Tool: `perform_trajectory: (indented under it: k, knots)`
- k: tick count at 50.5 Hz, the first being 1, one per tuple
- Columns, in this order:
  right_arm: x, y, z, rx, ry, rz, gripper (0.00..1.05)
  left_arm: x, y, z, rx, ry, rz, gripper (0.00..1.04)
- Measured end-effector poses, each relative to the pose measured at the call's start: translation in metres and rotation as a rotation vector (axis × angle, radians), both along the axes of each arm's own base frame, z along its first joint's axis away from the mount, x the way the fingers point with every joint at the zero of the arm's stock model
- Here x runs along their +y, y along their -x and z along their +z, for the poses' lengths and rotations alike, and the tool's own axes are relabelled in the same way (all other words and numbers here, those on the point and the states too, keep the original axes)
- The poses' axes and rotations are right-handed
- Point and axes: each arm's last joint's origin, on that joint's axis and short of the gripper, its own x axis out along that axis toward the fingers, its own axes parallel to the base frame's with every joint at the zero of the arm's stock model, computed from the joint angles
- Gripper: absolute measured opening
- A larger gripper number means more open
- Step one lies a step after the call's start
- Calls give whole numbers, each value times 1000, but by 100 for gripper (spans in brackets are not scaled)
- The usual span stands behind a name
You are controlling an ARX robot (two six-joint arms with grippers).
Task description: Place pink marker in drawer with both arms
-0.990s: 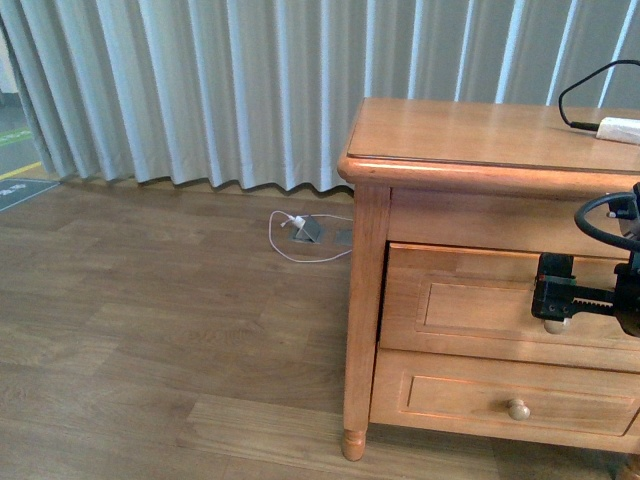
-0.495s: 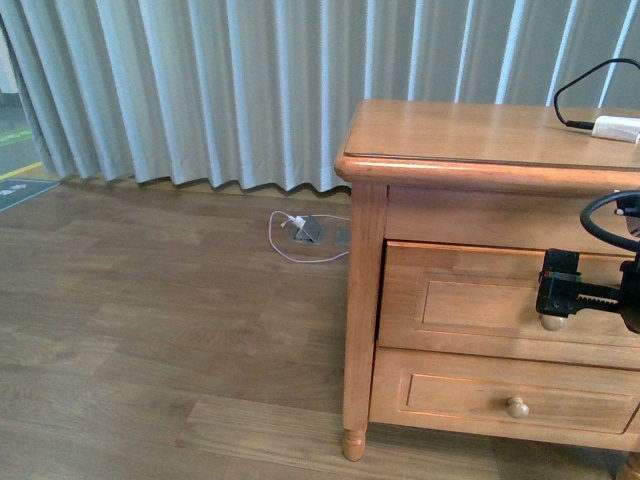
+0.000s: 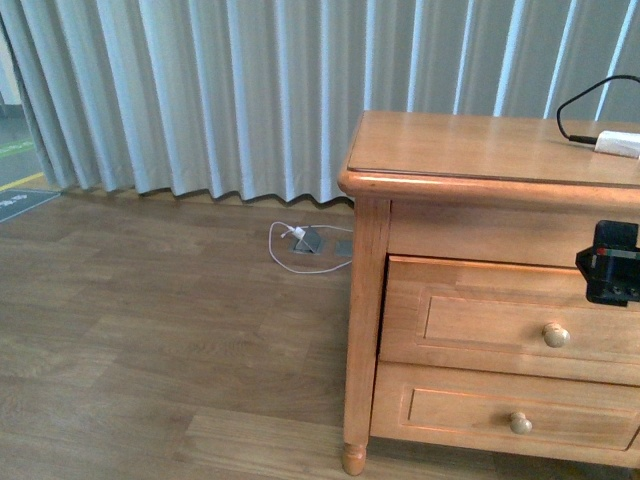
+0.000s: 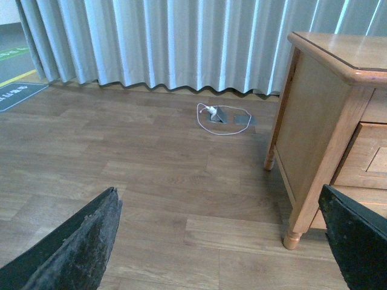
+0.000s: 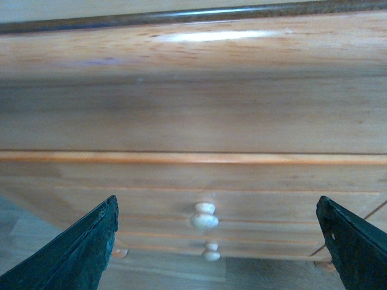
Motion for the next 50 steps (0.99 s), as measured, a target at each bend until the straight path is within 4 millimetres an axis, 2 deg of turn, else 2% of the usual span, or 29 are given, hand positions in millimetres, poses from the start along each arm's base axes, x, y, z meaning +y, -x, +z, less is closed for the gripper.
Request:
perform_trajectory:
  k: [5,10,24,29,35,41,50]
  knots:
    - [2,26,15,4,-13,37,96,0,0,0,0,0,0,99]
    - [1,71,43,-37,-26,88,96,0,0,0,0,0,0,99]
    - [-15,157,74,-133,-54,85,96,0,0,0,0,0,0,99]
    - [-16,171,81,-178,-40,63,96,0,0,0,0,0,0,99]
    - [-16,172,82,-189,-30,62,96,0,0,0,0,0,0,99]
    - [-12,178,70,-334,76,-24,74,0,0,0,0,0,0,99]
    - [-5,189,53,-345,95,-15,44,0,0,0,0,0,0,99]
